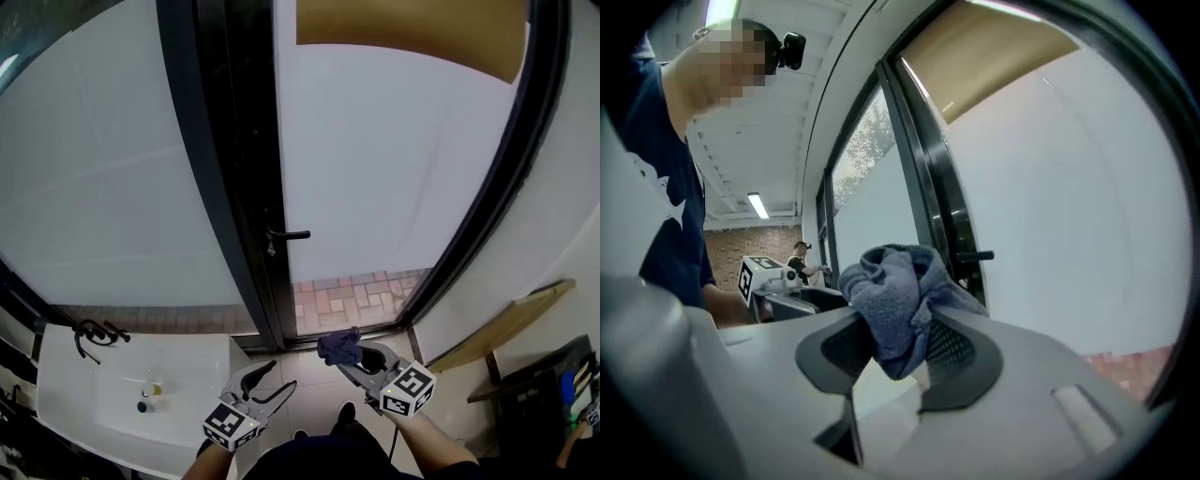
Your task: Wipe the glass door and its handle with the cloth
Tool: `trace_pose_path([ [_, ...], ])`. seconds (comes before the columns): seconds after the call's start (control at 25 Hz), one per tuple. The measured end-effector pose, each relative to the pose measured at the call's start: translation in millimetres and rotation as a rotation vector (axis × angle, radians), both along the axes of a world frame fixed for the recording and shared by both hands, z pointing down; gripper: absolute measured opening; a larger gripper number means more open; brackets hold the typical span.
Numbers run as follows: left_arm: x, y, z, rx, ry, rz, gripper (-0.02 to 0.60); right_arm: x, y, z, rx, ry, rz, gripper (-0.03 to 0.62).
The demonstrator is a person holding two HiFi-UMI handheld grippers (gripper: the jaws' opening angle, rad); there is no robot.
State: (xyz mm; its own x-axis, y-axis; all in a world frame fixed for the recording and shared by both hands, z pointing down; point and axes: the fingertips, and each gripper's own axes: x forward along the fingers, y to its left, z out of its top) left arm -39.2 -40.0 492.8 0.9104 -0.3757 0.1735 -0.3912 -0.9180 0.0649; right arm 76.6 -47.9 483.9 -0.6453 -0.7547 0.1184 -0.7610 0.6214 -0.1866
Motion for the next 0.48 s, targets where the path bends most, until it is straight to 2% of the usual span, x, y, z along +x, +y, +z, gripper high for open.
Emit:
trace_pose_path([
  [0.2, 13.0, 17.2, -8.1, 0.014, 0.009, 0.045, 0.229, 3.4, 31.0, -7.0, 0.008, 0.037, 0.016, 0.137],
  [0.48, 33.5, 42.4, -11.4, 0.009, 0.016, 0.046, 0.229, 13.0, 62.7, -10.1, 0.005, 0.040, -0.001, 0.137],
])
